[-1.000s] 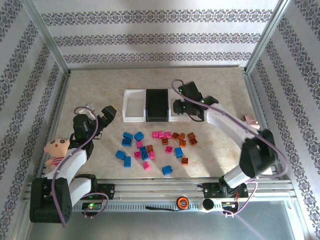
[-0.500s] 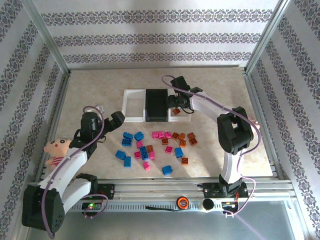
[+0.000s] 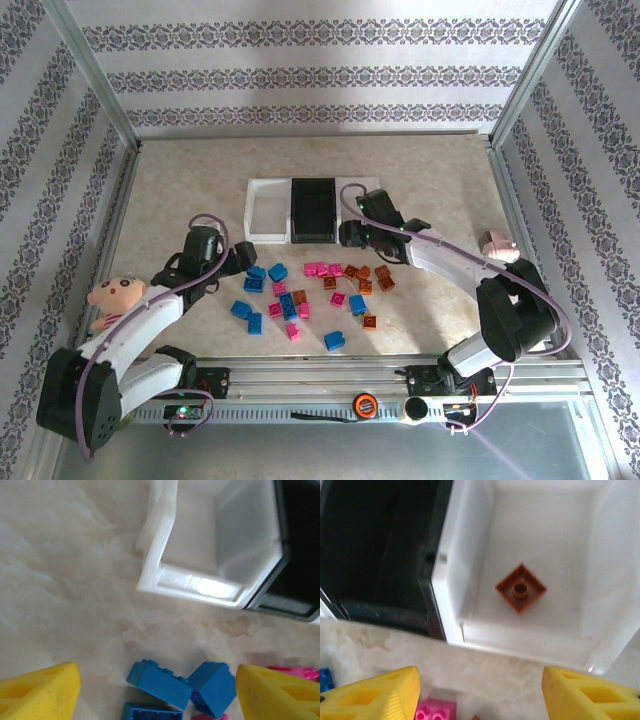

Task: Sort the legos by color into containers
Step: Place the lego in the container, then pick up the lego from the center of the table.

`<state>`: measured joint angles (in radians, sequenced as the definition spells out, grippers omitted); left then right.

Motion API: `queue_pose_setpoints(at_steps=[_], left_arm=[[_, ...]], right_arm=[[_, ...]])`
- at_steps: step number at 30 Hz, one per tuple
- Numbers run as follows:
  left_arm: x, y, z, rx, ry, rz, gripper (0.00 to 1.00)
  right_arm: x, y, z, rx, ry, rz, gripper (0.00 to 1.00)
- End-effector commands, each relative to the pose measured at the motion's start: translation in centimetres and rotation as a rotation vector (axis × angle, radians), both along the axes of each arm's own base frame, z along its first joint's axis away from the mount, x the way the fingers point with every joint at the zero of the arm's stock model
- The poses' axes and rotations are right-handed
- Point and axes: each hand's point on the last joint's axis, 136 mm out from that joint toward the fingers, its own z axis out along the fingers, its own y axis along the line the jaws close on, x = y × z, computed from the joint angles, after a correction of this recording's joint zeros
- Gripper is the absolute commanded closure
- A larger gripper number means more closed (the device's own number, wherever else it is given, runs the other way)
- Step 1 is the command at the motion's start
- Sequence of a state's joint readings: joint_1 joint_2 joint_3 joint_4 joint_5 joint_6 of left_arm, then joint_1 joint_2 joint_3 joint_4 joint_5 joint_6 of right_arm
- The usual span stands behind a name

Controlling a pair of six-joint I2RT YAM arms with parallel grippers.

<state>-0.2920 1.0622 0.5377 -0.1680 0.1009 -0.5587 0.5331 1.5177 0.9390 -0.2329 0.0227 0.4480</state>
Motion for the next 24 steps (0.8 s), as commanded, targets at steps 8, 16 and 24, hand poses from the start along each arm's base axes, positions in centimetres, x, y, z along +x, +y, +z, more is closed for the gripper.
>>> queue_pose_setpoints(at_steps=[8,16,24], left_arm=[[-0.1,-3.2,-4.5,0.212,0.1,-0.185,0.17],[0.4,-3.0,-5.7,0.288,0.112,-0.203,0.19],[1.1,-3.4,-7.2,0.293,0.135,-0.202,0.26]], right_arm=[[-1.5,-0.8,-0.8,0.039,-0.014,-0.017,0.34],[-1.5,-1.3,-1.0,0.039,-0.011,-0.027,0.33],[-1.4,-1.3,-0.5,0.048,-0.019,-0.031,0.33]])
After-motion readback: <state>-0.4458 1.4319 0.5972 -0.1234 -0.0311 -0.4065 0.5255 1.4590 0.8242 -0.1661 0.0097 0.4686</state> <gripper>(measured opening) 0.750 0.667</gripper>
